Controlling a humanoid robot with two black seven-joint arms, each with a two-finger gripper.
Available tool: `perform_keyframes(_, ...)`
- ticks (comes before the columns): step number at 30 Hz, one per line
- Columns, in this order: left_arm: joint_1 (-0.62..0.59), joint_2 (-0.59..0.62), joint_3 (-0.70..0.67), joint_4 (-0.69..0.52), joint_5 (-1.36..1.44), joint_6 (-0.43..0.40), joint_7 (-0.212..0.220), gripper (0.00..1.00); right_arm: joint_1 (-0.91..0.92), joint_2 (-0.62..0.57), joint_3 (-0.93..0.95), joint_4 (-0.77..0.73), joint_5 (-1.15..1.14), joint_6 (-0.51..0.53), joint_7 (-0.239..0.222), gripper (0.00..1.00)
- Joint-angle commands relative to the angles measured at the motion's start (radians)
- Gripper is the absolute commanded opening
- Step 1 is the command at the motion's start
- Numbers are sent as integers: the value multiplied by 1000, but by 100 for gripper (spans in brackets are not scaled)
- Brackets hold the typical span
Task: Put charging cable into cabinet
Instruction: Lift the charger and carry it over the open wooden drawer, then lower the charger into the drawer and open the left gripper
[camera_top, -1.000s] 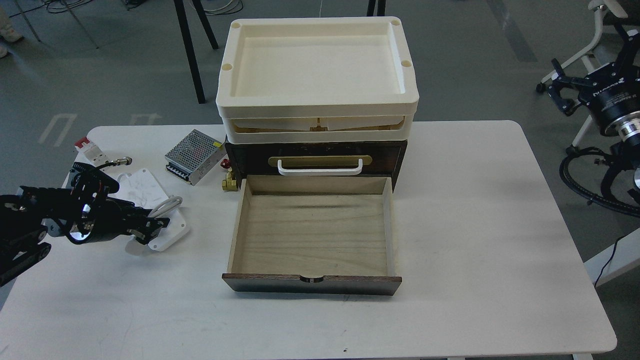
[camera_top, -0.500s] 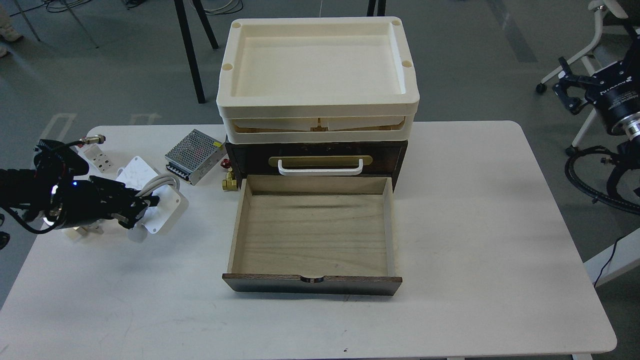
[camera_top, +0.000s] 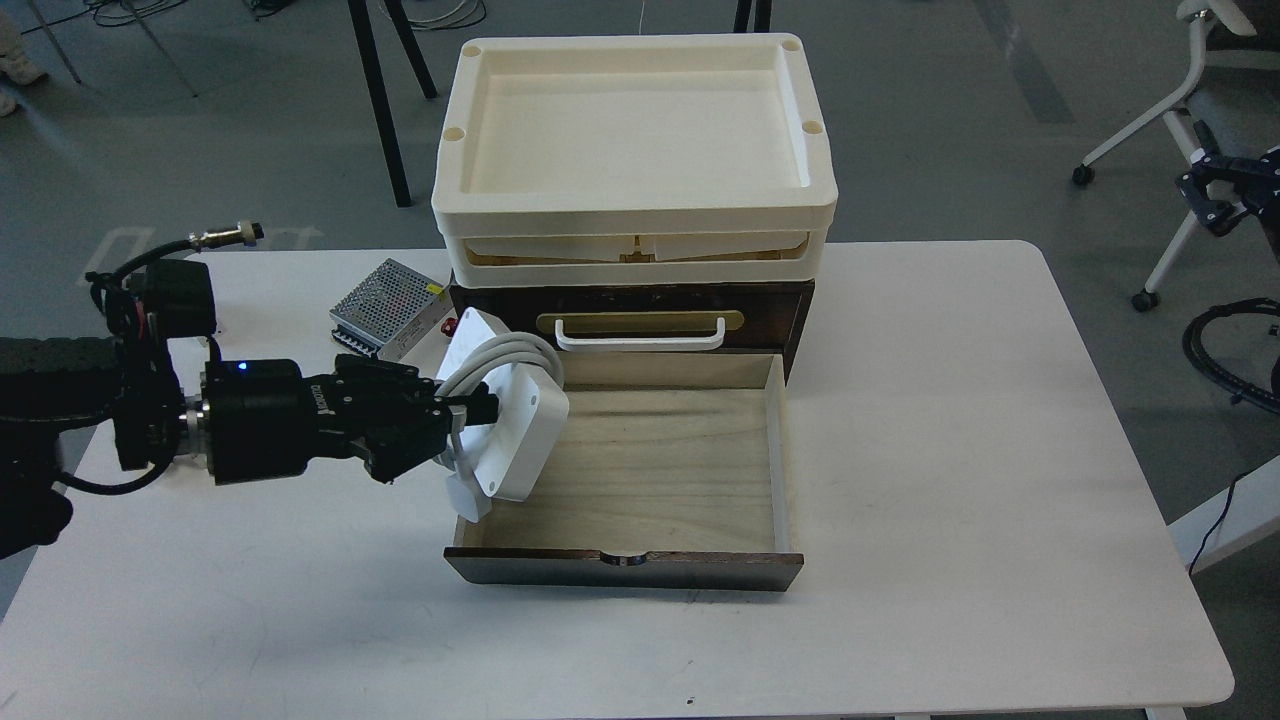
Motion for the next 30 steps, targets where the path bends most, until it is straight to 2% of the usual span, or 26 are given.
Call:
perform_keyframes(1,11,-110,10,49,-45,2,0,0,1,-4,0,-1,0,0,1,100)
perform_keyframes(13,106,-285,17,305,-6,16,0,0,-10,-8,0,-3,0,0,1,100)
perform_keyframes(20,120,-305,14,322,24,16,0,0,-15,-7,0,-3,0,0,1,100)
perform_keyframes(25,120,-340,13,344,21,16,0,11,-16,-7,0,-3,0,0,1,100)
perform_keyframes(30,118,-363,11,379,18,16,0,31,-16,-7,0,-1,2,0,1,100)
